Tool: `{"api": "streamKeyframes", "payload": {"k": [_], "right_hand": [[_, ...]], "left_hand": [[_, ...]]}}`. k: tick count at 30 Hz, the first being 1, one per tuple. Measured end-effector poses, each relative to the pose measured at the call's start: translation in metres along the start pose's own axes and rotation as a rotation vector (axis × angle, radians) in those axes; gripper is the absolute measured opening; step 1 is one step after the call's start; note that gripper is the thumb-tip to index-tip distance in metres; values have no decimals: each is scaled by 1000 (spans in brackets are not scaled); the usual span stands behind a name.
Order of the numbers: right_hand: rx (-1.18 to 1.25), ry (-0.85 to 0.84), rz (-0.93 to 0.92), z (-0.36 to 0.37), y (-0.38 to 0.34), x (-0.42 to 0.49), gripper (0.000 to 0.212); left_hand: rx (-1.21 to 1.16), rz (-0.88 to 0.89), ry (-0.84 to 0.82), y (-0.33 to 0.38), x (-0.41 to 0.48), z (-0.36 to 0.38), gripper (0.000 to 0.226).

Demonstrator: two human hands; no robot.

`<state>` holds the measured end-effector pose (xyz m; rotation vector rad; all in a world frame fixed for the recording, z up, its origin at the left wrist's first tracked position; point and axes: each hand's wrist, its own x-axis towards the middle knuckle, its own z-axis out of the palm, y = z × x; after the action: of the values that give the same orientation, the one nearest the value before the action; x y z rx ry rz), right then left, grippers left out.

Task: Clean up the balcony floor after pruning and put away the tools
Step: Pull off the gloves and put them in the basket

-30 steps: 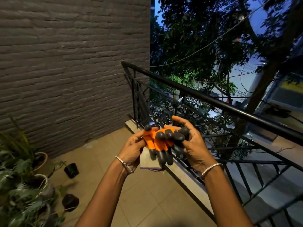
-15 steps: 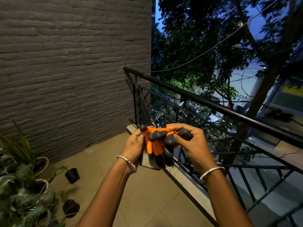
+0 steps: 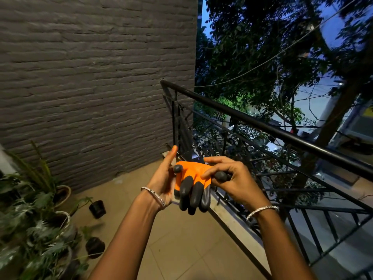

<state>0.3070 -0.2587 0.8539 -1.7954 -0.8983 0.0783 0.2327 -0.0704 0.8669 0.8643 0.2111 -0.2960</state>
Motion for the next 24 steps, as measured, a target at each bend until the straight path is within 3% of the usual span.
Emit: {"api": "streamKeyframes", "payload": {"k": [3,5,9,11,15,20,24], "right_hand": [[5,-8,-11,4,5,0,37],[133,18,-9,5,8,-3,36],[819,126,170,4,17,-9,63],[998,96,268,1,21,-11,68],[787,-44,364,19,15,-16,52],[657,69,328,39,10,-10,62],[536,77,304,39,8,-10,39]], "left_hand": [[145,52,115,-3,-2,0,39],[179,100,193,-5,-2,-4,14],[111,184,167,-6,-5,-9,17],[88,244,174,-8,-2,-13,29],[59,312,206,-16,8,-18,40],[85,409,259,-27,19,-23,52],[280,559,330,-34,20,-21,42]]}}
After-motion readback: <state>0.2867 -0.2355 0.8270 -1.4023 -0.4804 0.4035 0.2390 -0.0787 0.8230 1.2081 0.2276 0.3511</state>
